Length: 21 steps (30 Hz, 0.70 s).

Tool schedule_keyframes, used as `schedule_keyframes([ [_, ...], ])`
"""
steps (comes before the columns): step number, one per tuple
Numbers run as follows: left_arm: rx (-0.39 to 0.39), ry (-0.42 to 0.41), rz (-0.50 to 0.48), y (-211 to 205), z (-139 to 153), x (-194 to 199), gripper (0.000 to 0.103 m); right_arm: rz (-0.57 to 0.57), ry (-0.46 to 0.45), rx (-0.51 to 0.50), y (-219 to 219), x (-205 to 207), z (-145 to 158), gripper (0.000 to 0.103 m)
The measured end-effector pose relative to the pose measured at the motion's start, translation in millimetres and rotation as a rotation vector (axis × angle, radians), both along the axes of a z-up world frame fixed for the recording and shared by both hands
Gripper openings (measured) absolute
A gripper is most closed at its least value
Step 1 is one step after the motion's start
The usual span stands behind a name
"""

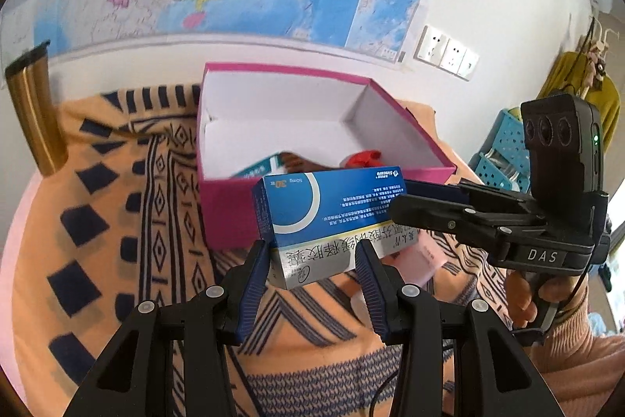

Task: Organize rigid objects
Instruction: 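Carry the carton over the magenta box and lower it inside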

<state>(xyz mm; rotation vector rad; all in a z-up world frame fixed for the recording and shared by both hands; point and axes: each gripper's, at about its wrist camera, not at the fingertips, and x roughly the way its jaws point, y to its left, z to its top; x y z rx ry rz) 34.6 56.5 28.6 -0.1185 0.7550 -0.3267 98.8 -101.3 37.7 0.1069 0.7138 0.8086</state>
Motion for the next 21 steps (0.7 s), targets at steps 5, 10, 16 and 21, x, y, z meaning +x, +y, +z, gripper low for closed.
schedule_keyframes([
  [5, 0.047, -0.027, -0.015, -9, 7, 10, 0.045, -0.024, -0.031, 0.007, -6, 5, 11, 0.045],
  [10, 0.054, -0.032, -0.018, -9, 10, 21, 0.045, -0.042, -0.058, 0.014, -8, 11, 22, 0.045],
  [16, 0.047, -0.045, -0.001, -4, 19, 35, 0.045, -0.052, -0.075, 0.019, -7, 23, 31, 0.045],
  [21, 0.040, -0.037, 0.008, 0, 22, 49, 0.045, -0.058, -0.066, 0.032, -4, 39, 34, 0.045],
])
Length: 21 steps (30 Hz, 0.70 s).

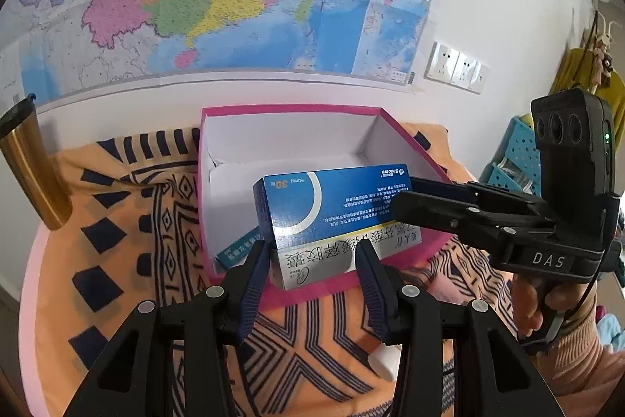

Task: Organize rigid objects
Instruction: 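Carry the carton over the magenta box and lower it inside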

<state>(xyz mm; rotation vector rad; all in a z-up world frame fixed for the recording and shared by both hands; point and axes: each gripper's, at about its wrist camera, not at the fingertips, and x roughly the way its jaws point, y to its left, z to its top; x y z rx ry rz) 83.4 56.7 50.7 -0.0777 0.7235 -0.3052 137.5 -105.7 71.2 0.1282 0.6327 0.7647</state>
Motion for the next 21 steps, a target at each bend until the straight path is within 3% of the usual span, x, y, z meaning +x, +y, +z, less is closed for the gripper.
schedule_keyframes([
  [21, -0.026, 0.131, 0.067, 17, -24, 42, 0.045, 0.006, 0.148, -0.032, 18, 50, -31, 0.045],
])
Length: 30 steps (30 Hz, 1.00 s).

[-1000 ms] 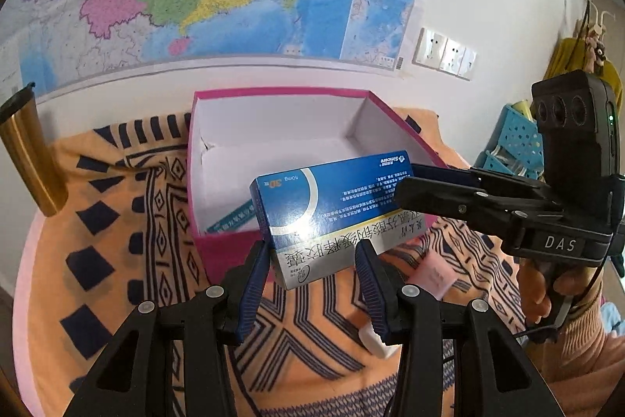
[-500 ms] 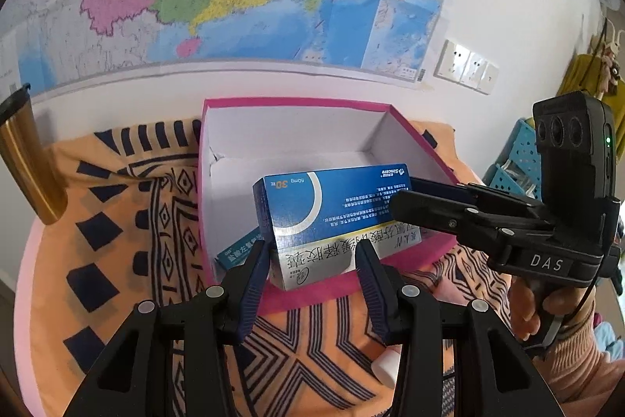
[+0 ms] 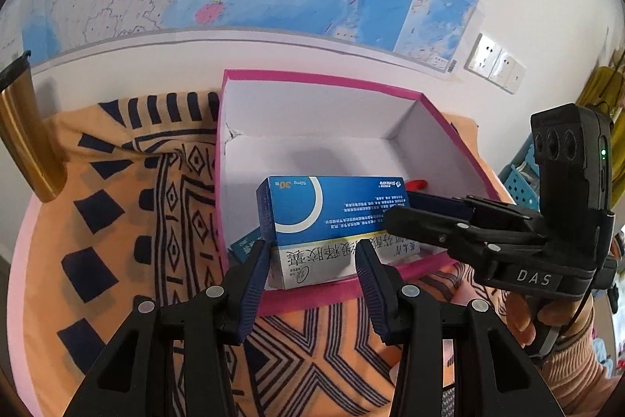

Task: Organize rigid objects
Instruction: 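Carry the carton over the magenta box and lower it inside, then open the right gripper to release the carton in the box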

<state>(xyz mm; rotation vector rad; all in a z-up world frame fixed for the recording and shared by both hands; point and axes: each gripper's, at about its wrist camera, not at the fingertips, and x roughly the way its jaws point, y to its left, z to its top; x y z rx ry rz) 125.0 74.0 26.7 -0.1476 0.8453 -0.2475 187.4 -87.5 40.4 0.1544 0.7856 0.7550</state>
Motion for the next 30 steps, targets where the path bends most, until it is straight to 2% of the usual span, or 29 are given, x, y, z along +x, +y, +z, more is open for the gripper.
schedule_keyframes([
  [7, -0.016, 0.014, 0.014, 5, -2, 3, 0.045, 0.007, 0.051, -0.032, 9, 9, -14, 0.045],
  [15, 0.012, -0.050, 0.020, 3, 6, -8, 0.045, 0.003, 0.063, -0.007, 8, 11, -18, 0.045],
  [19, 0.031, -0.095, -0.001, -5, 11, -20, 0.047, -0.001, 0.046, 0.020, -2, 2, -15, 0.045],
  [25, 0.019, -0.157, -0.071, -19, 15, -46, 0.053, -0.007, -0.024, 0.074, -26, -26, 0, 0.045],
  [30, 0.010, -0.150, -0.128, -36, 5, -63, 0.055, -0.022, -0.090, 0.111, -53, -53, 14, 0.045],
])
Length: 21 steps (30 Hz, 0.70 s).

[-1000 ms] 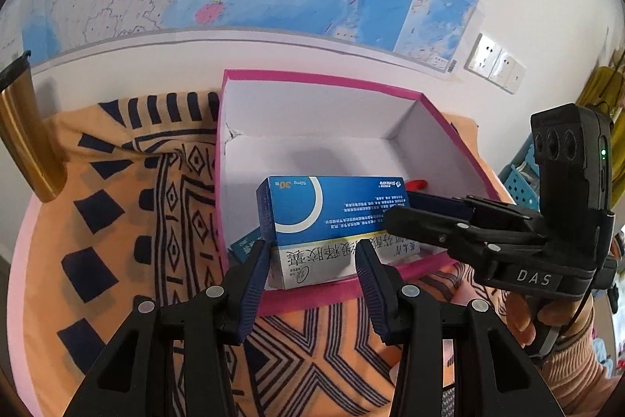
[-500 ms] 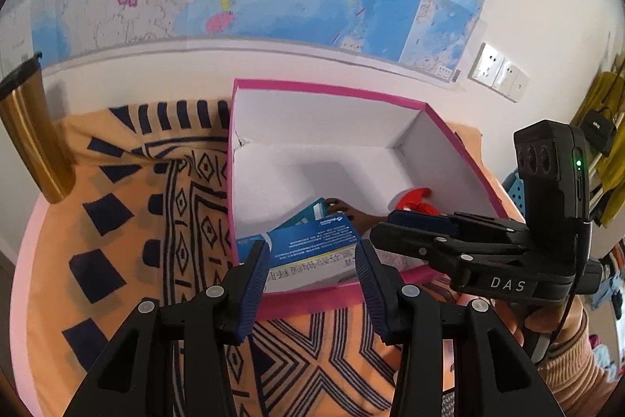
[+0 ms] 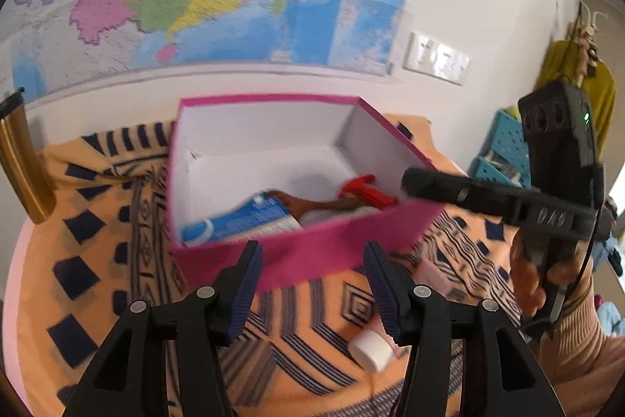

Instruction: Organize rigid objects

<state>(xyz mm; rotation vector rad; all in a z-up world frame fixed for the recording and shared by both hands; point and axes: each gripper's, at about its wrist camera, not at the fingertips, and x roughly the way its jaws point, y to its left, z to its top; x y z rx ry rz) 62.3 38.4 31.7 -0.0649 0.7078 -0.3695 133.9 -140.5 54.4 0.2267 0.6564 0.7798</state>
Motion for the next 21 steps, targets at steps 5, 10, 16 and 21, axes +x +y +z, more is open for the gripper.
schedule_keyframes([
  [5, -0.016, 0.063, -0.046, -16, -22, -11, 0.055, -0.040, -0.020, 0.006, -29, -23, 0, 0.045],
  [10, -0.010, 0.126, -0.072, -29, -44, -17, 0.055, -0.101, 0.020, -0.039, -50, -38, -21, 0.046],
  [16, -0.019, 0.197, -0.078, -38, -66, -21, 0.054, -0.205, 0.104, -0.071, -80, -45, -59, 0.046],
  [21, -0.023, 0.255, -0.082, -42, -81, -22, 0.054, -0.264, 0.200, -0.086, -101, -44, -93, 0.046],
])
